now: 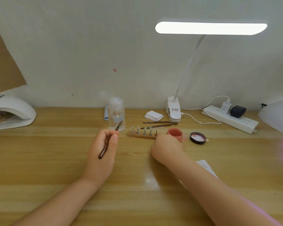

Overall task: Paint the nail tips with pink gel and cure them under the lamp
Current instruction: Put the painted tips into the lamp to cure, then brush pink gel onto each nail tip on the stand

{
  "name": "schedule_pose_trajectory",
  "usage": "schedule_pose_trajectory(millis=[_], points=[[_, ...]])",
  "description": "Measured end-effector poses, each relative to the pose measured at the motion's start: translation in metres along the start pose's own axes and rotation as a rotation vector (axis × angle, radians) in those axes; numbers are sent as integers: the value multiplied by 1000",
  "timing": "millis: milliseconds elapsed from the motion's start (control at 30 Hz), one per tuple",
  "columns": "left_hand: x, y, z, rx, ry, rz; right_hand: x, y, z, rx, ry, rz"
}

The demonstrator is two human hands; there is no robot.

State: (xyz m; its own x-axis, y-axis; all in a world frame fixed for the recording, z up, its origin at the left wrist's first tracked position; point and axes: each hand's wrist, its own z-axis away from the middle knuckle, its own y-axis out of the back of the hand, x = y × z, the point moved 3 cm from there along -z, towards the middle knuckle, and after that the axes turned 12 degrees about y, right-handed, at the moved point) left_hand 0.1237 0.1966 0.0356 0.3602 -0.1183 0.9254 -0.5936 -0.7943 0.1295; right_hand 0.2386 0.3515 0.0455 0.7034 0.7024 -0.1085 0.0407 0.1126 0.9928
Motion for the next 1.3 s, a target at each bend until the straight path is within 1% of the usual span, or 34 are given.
schedule_pose_trajectory(millis=[167, 267, 367, 533, 700, 867, 1033, 1100, 1300], points=[[1, 0, 0, -2, -17, 0, -3, 5, 4, -51, 27, -23], [1, 0, 1, -2, -26, 0, -6, 6, 13, 15, 97, -46], [0, 0, 0, -6, -31, -1, -10, 8, 14, 51, 95, -47], [-3, 1, 0, -10, -33, 2, -15, 5, -4, -64, -16, -61], [-3, 1, -3, -6, -41, -21, -18, 2, -13, -130, -27, -15], [-4, 1, -2, -4, -49, -13, -16, 0, -11, -59, -7, 26], [-4, 1, -3, 6, -51, -15, -15, 2, -14, -75, -23, -35], [-4, 1, -3, 1, -50, -15, -15, 3, -15, -66, -9, -20], [-3, 1, -2, -2, -40, -12, -17, 1, -12, 17, 5, 23]])
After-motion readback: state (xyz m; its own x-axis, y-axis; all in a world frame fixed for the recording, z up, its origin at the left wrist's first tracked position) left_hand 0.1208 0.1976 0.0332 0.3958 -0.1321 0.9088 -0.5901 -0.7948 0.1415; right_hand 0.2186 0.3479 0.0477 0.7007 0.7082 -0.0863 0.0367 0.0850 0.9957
